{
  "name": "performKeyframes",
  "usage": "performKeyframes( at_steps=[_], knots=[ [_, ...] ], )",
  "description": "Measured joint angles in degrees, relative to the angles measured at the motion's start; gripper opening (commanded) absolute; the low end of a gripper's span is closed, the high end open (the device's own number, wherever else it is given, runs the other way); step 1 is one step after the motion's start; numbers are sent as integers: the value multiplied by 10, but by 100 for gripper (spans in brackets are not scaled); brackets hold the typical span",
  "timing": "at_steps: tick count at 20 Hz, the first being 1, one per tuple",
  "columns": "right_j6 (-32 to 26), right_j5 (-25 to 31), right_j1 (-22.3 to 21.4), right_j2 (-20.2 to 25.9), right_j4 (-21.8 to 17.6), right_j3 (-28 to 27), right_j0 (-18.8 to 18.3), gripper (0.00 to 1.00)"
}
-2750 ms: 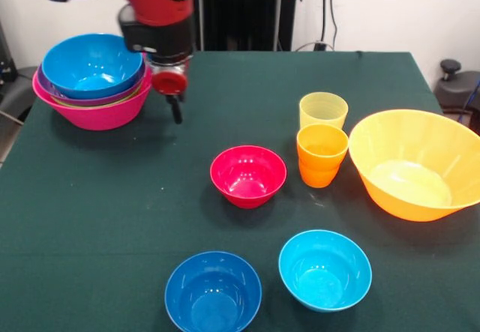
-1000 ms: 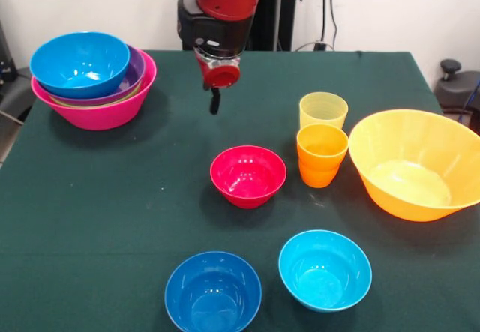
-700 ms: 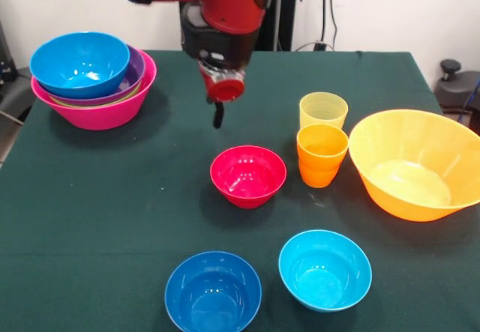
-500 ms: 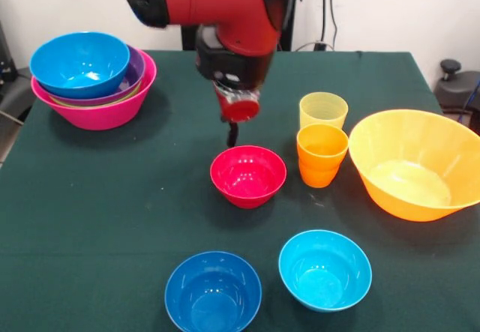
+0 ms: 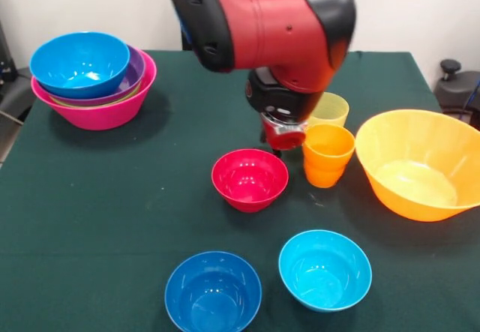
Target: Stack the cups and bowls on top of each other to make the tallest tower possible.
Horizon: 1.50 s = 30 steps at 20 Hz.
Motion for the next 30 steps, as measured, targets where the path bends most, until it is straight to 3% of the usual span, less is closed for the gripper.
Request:
performKeyframes(
  at_steps=[17,21,26,30],
  knots=[
    [0,22,3,-15,12,-22,-5,100],
    [0,40,-31,-28,12,-15,-7,100],
    [0,117,-102,-58,11,-15,10,100],
    [0,141,-131,-70,11,-15,21,100]
  ],
)
